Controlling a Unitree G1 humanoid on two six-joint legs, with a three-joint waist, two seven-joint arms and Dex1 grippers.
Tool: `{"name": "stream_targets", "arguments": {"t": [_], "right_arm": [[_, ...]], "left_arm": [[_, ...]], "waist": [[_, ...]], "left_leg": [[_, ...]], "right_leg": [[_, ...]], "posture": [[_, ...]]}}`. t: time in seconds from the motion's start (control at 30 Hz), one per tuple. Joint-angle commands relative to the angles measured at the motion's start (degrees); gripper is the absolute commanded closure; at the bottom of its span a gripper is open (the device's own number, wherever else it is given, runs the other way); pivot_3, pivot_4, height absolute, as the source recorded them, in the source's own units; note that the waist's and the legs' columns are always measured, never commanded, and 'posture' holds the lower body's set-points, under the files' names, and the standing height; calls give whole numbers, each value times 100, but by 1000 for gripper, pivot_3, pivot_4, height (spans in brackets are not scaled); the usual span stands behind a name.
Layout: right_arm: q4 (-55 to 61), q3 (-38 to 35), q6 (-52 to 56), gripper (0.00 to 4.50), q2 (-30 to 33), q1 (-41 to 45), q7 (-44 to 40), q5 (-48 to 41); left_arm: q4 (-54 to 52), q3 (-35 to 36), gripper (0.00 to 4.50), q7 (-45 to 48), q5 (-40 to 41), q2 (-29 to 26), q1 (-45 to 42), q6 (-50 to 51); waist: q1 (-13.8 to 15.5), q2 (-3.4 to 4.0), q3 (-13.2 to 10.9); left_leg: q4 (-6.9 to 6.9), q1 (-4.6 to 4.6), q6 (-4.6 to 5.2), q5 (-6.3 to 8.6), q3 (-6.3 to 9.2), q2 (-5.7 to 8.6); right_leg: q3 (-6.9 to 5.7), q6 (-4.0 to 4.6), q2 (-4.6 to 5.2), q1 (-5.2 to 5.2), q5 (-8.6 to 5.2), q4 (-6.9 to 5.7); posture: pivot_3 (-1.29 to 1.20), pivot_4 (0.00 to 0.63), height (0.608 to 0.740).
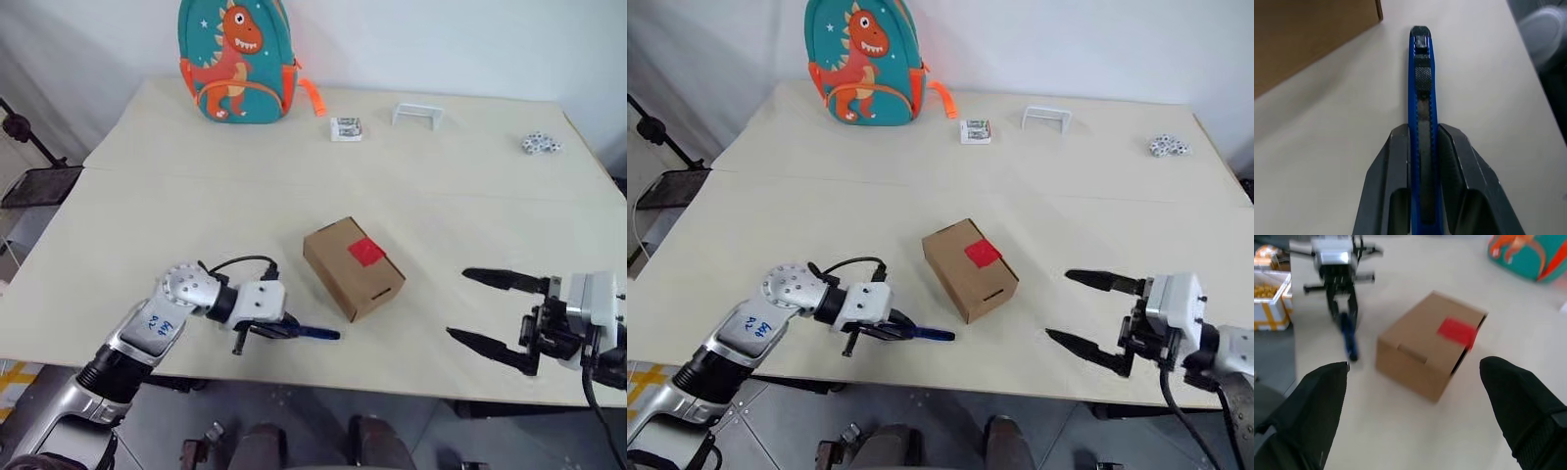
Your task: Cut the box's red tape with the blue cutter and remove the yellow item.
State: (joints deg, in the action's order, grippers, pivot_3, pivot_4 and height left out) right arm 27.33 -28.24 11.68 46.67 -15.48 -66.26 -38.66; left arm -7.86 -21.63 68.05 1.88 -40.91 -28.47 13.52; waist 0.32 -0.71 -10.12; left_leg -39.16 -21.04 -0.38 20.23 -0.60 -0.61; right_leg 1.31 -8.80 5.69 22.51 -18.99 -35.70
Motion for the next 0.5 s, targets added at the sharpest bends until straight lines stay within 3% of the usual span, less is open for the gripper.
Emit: {"name": "stream_targets", "arguments": {"t": [0.03, 0.4, 0.5], "right_arm": [[358, -305, 77, 0, 101, -341, 72, 127], [973, -622, 549, 0, -4, -1423, 312, 84], [940, -753, 579, 0, 1, -1513, 265, 47]], "left_arm": [[-248, -214, 4052, -260, -399, 87, -9, 296], [-909, -649, 4052, -113, -613, 129, 199, 994], [-1020, -801, 4052, -132, -548, 381, 82, 1608]], "waist": [[11, 0, 0], [97, 11, 7], [115, 16, 10]], "left_leg": [[0, 1, 7, -2, 1, 1], [6, 55, 24, 5, -8, -13], [8, 64, 28, 9, -6, -14]], "right_leg": [[5, 0, 0, -1, 0, 3], [52, 1, 2, -38, 1, 10], [52, 2, 1, -52, 1, 16]], "posture": [[0, 150, 740], [0, 150, 740], [0, 150, 740]]}}
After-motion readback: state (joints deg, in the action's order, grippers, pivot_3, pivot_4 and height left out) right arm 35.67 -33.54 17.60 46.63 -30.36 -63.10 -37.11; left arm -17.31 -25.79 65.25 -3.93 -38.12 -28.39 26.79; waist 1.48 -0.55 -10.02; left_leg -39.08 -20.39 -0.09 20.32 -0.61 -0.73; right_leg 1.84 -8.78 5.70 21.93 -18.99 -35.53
